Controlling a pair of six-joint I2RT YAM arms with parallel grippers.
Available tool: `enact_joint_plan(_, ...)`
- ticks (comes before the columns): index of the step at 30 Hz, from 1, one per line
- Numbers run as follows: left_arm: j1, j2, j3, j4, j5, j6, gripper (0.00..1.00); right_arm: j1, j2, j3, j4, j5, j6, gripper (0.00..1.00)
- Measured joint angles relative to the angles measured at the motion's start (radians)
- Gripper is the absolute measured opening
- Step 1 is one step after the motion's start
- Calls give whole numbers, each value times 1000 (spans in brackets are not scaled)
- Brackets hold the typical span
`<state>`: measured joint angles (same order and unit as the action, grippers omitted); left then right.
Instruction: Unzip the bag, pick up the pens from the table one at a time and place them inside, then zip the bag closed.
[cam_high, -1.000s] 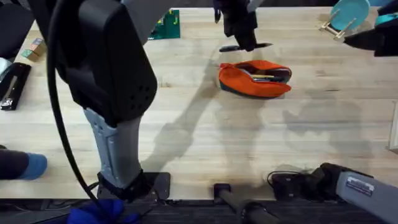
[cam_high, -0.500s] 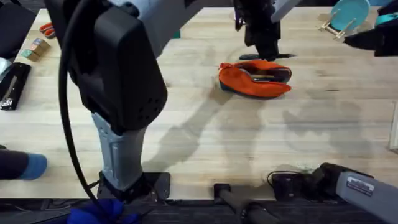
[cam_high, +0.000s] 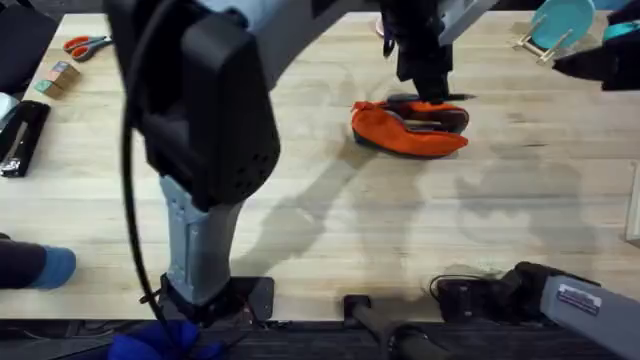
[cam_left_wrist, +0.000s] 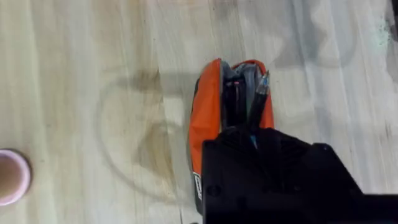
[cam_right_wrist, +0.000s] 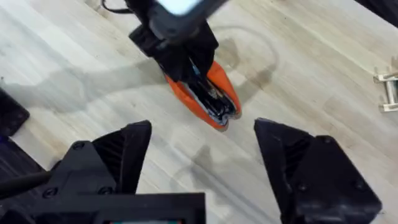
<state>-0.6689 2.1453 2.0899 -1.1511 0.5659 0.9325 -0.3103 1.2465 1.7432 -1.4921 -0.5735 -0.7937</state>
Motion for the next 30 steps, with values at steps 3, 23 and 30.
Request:
enact_joint_plan(3, 0, 36, 0, -1, 0, 0, 41, 0, 0, 0, 0, 0, 0, 997)
enact_joint_plan(23, 0, 152, 1, -12, 26, -25, 41, 0, 0, 0, 0, 0, 0, 997)
enact_joint_plan(30, 0, 166, 1, -9, 27, -32, 41, 0, 0, 0, 0, 0, 0, 997)
